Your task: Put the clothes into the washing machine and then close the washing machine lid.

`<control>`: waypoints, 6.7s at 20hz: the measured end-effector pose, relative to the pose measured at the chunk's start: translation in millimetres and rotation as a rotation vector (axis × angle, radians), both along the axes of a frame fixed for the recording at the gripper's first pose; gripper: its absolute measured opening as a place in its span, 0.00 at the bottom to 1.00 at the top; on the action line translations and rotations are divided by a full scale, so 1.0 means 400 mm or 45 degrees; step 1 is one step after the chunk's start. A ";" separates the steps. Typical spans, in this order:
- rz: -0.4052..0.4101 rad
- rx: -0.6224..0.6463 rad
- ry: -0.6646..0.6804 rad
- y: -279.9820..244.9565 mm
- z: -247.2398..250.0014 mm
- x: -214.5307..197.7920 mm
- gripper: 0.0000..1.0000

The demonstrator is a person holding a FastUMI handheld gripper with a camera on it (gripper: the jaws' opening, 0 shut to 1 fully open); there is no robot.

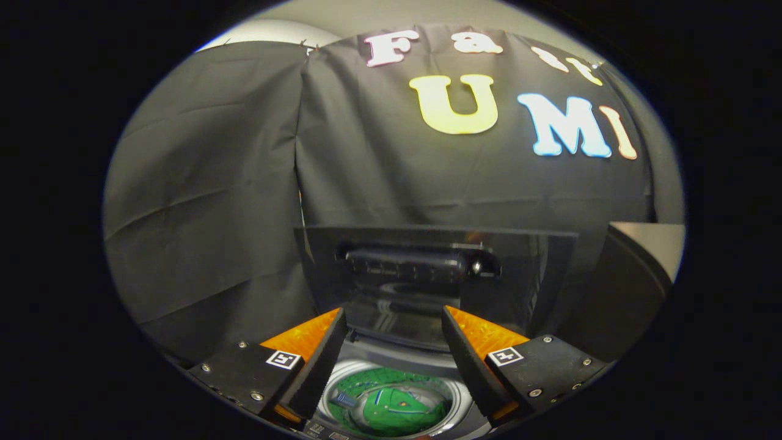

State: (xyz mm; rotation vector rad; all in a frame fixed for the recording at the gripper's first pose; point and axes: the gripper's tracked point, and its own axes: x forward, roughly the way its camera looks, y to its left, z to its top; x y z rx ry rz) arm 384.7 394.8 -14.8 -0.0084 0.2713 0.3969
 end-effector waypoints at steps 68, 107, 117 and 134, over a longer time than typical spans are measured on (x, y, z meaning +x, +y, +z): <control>-0.073 -0.116 0.363 0.047 -0.260 -0.238 0.94; -0.321 0.022 -0.254 -0.847 0.239 -0.695 0.95; -0.403 0.014 -0.256 -1.033 0.222 -0.786 0.95; -0.364 0.003 -0.218 -1.025 0.186 -0.820 0.95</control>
